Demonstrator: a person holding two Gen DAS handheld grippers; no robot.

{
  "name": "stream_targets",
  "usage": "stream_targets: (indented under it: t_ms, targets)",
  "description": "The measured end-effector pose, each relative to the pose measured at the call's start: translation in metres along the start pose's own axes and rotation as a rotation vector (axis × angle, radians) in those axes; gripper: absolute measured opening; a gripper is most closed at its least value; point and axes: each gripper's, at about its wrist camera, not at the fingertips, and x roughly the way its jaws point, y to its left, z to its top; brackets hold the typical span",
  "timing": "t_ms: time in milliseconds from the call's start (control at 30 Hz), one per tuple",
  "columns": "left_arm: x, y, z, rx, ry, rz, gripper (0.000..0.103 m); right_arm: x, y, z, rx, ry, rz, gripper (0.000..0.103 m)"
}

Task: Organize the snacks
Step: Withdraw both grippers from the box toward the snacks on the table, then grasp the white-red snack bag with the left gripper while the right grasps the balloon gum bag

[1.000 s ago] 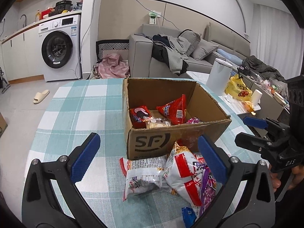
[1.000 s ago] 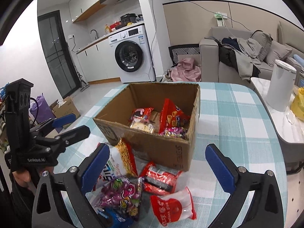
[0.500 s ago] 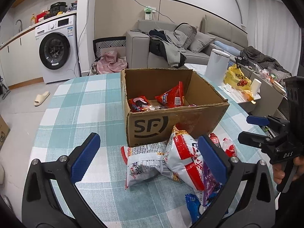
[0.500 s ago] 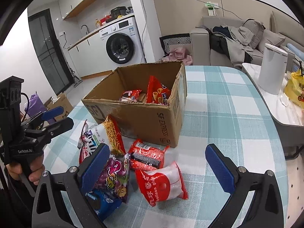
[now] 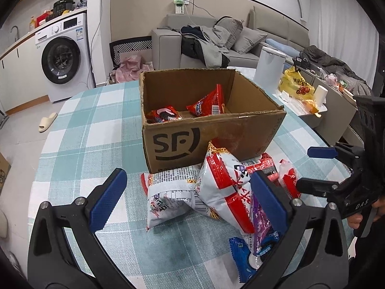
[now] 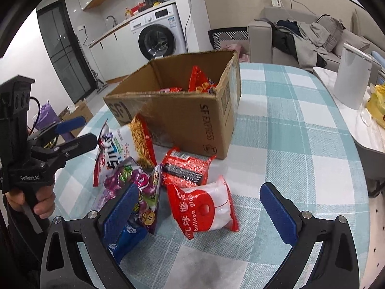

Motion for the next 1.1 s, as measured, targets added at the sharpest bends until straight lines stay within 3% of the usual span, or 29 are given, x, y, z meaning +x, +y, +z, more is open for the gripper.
stream_targets:
  t_ms: [400,533,900,1100]
  targets:
    - [0.020,-0.008,-0.007,0.005,0.041,0.002,0.102,0.017,0.005,-0.009,-0.037,0.062,0.070,0.102]
    - [0.028,-0.012,-0.011,0.008,0.058,-0.019,0.102,0.019,0.002,-0.010,-0.027,0.068,0.087,0.095]
    - [0.040,-0.011,-0.015,-0.031,0.065,-0.072,0.102,0.022,-0.005,-0.010,-0.009,0.067,0.121,0.091]
    - [0.043,-0.005,-0.015,-0.060,0.053,-0.096,0.092,0.029,-0.008,-0.011,-0.007,0.078,0.131,0.083]
